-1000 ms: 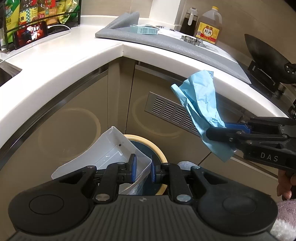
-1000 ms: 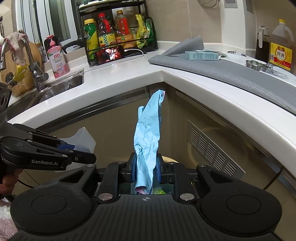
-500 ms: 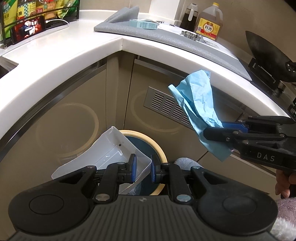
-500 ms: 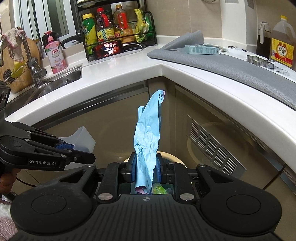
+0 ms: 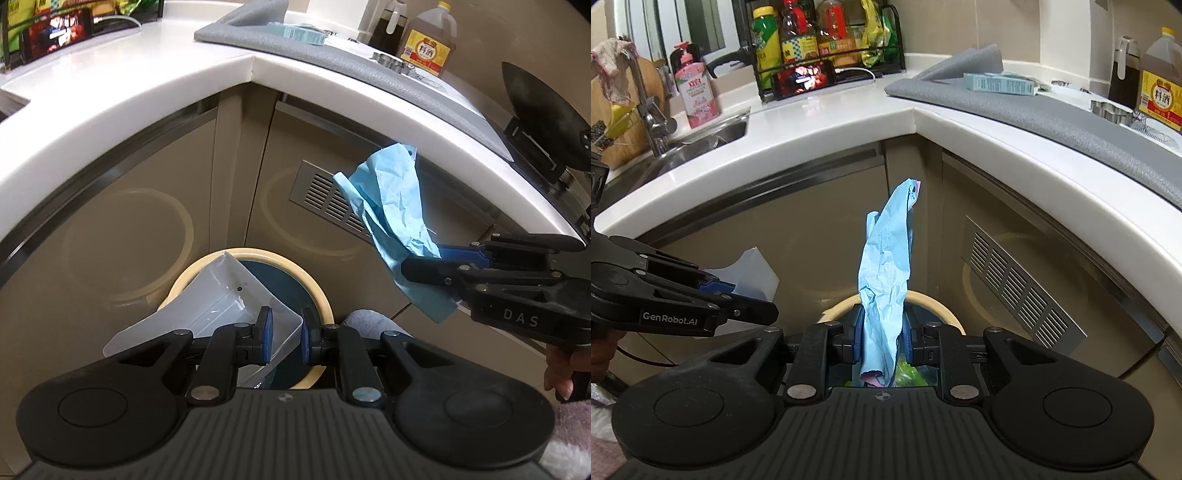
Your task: Collect trash
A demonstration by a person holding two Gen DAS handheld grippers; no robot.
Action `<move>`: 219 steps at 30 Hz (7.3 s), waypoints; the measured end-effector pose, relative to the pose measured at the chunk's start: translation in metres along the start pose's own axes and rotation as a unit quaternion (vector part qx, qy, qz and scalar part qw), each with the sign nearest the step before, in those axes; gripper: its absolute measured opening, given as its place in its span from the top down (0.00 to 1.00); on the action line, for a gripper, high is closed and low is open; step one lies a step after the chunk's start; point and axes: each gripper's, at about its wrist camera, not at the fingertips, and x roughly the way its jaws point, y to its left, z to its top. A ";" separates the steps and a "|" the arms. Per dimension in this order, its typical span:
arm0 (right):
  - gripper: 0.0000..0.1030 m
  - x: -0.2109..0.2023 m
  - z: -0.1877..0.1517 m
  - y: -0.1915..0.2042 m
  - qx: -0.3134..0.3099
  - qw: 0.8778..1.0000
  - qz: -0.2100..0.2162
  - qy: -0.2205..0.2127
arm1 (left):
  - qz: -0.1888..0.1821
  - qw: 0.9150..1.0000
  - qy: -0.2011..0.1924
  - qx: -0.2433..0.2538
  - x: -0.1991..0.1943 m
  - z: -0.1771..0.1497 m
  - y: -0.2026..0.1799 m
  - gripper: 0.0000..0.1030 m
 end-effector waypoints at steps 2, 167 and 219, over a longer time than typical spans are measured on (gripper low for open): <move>0.78 0.008 0.000 -0.003 0.005 1.000 -0.002 0.010 | -0.005 1.000 0.006 -0.009 0.007 0.000 0.005 0.84; 0.00 0.161 0.253 -0.319 0.195 0.941 -0.267 -0.073 | 0.019 0.986 -0.050 0.155 0.243 0.428 -0.030 0.00; 0.24 -0.048 0.085 -0.076 0.094 0.986 -0.103 -0.094 | 0.036 0.989 -0.127 0.070 -0.049 0.124 -0.041 0.58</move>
